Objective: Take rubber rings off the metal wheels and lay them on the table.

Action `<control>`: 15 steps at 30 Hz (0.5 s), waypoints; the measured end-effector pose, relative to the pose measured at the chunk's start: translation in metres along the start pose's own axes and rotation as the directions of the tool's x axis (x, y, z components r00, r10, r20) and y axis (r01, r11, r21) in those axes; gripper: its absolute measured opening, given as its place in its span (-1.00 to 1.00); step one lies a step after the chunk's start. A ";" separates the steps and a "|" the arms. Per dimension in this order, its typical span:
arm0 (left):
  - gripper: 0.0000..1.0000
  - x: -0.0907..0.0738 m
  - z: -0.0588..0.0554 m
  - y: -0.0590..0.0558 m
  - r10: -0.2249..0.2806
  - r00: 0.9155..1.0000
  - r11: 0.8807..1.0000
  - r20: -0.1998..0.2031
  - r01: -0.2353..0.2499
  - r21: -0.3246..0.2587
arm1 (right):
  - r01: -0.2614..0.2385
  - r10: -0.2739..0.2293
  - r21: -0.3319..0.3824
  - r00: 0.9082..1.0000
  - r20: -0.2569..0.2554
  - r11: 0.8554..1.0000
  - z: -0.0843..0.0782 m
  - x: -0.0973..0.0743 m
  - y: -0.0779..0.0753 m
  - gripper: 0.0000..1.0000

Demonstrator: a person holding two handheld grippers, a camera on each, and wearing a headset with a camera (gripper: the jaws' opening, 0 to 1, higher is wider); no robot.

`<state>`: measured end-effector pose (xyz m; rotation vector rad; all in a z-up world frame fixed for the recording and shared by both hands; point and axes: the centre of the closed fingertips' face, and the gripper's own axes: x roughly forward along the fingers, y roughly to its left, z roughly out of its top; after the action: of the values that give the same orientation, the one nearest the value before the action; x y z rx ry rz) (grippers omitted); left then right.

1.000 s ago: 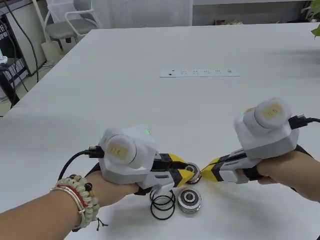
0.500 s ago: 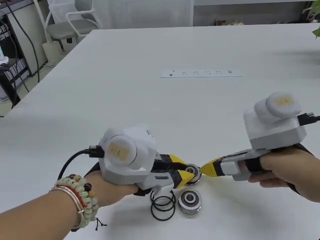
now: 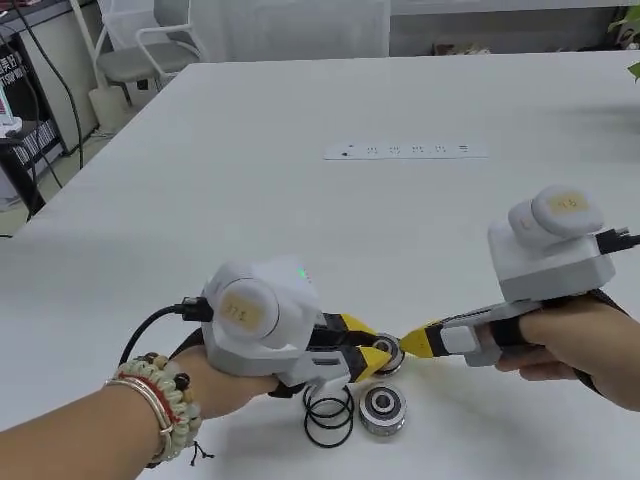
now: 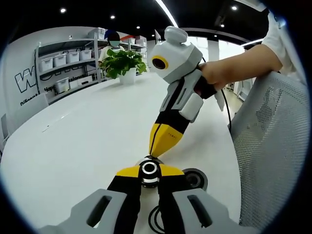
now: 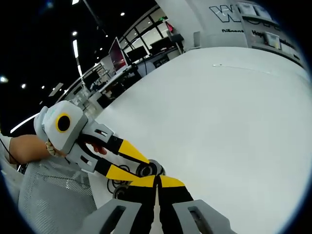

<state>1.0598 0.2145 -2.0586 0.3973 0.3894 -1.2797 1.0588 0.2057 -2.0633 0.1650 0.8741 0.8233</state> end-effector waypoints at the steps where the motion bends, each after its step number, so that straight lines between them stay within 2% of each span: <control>1: -0.86 0.000 0.000 0.000 -0.001 1.000 1.000 0.001 0.001 0.003 | 0.001 -0.001 -0.005 1.000 -0.002 1.000 0.000 0.000 0.001 -1.00; 15: -0.86 0.000 0.000 0.000 -0.004 1.000 1.000 0.007 0.004 0.006 | 0.000 0.000 -0.028 1.000 -0.006 1.000 0.001 0.000 0.006 -1.00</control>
<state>1.0598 0.2144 -2.0590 0.3972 0.3804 -1.2859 1.0557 0.2098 -2.0599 0.1383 0.8682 0.8361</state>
